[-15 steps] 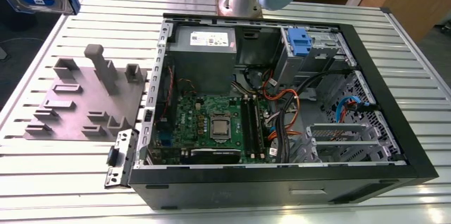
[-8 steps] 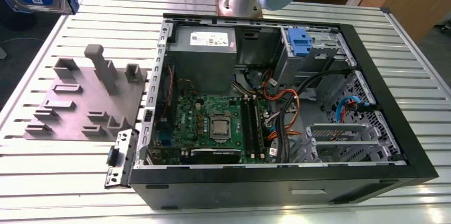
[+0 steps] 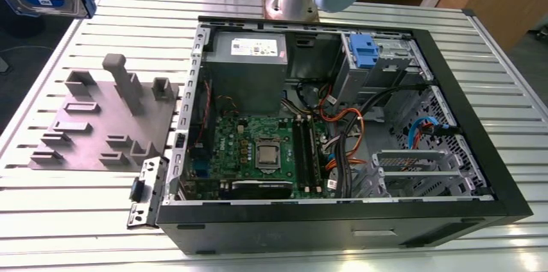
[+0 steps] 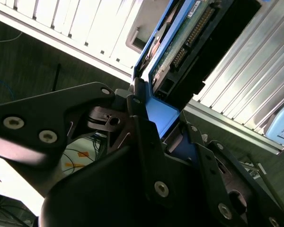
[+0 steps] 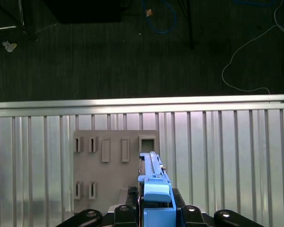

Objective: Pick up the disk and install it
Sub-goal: 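Pick up the disk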

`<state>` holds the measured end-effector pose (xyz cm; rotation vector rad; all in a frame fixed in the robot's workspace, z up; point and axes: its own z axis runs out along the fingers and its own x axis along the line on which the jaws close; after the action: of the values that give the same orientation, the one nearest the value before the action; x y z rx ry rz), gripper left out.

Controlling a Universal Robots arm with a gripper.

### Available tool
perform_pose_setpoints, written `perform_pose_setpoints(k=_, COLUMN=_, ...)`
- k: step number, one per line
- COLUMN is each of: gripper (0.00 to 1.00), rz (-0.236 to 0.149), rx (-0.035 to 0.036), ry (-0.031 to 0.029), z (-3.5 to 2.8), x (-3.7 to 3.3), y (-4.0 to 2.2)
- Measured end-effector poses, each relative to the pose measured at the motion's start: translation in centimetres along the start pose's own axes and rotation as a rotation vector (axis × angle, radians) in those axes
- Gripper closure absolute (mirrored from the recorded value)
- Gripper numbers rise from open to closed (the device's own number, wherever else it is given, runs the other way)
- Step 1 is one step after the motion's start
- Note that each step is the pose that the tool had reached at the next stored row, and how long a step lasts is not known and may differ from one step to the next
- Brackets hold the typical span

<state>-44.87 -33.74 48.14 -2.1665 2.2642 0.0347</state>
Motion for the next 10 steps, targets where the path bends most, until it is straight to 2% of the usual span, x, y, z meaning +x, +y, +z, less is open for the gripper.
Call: perform_pose_setpoints(k=10, gripper=0.63, rz=0.000, rx=0.0000, ry=0.0000, z=0.00, x=-0.01, y=-0.29)
